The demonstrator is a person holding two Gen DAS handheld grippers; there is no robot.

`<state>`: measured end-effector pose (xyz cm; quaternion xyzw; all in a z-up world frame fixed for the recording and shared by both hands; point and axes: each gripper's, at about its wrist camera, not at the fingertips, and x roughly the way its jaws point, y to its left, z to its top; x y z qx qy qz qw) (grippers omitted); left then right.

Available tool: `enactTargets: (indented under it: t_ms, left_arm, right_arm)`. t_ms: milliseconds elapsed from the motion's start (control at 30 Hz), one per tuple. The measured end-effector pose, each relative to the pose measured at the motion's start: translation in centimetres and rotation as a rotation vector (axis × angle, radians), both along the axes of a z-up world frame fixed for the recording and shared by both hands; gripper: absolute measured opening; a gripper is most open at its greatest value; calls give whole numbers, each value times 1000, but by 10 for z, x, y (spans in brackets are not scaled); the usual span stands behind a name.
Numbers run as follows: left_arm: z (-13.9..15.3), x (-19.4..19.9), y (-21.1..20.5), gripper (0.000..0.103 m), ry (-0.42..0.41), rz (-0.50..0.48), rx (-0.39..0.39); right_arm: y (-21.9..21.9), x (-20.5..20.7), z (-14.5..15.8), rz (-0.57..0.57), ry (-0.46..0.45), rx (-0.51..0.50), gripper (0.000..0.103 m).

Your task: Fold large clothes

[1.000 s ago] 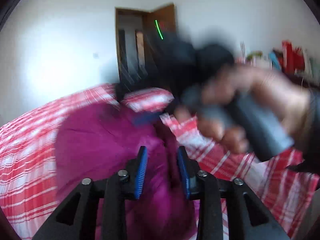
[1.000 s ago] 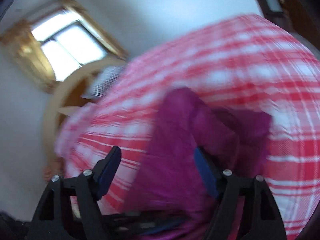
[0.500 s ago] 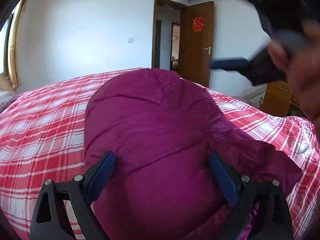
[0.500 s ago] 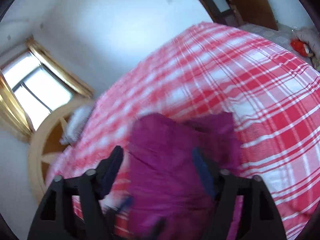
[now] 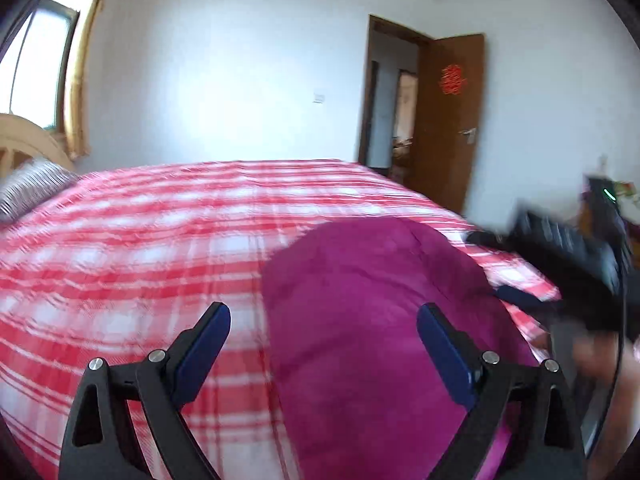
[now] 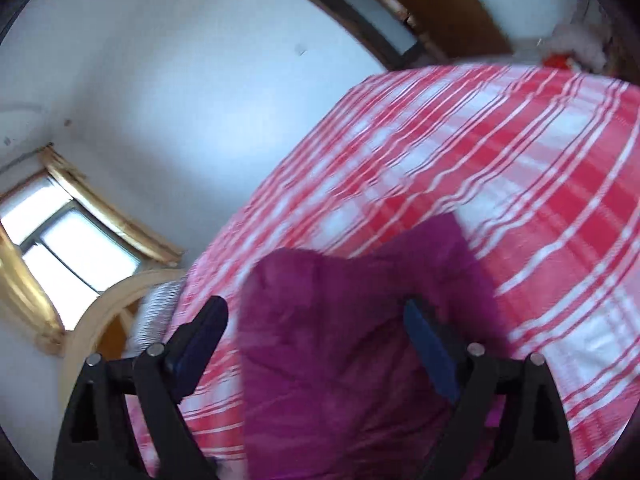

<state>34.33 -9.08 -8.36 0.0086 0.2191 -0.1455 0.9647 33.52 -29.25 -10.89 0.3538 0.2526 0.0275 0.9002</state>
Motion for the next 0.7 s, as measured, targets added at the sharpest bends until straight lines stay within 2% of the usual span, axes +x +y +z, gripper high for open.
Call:
enactTargets:
  t_ms: [167,300,400,500,567,700]
  left_arm:
    - [2,37,-40,95,12,76,110]
    - [-30,71,-60,95,109,140,243]
    - [-53,85,-62,96,194,116,253]
    - [-61,89,-61,98,215,113,246]
    - [-67,95,-62,99,232,112,241]
    - [-74,101,-58,101,279,99,208]
  right_arm:
    - [-4,4,-18,-83,58,-129,93]
    - [-11,6,-38,-82,98,-156,93]
    - [-15,11,-49,-56,131,-149,91]
    - [-17,17,-59,-31,172,-141,91]
    - [-23,21,-67,-15,198,-95,90]
    - [-25,18,-71,-29,184,-81,89]
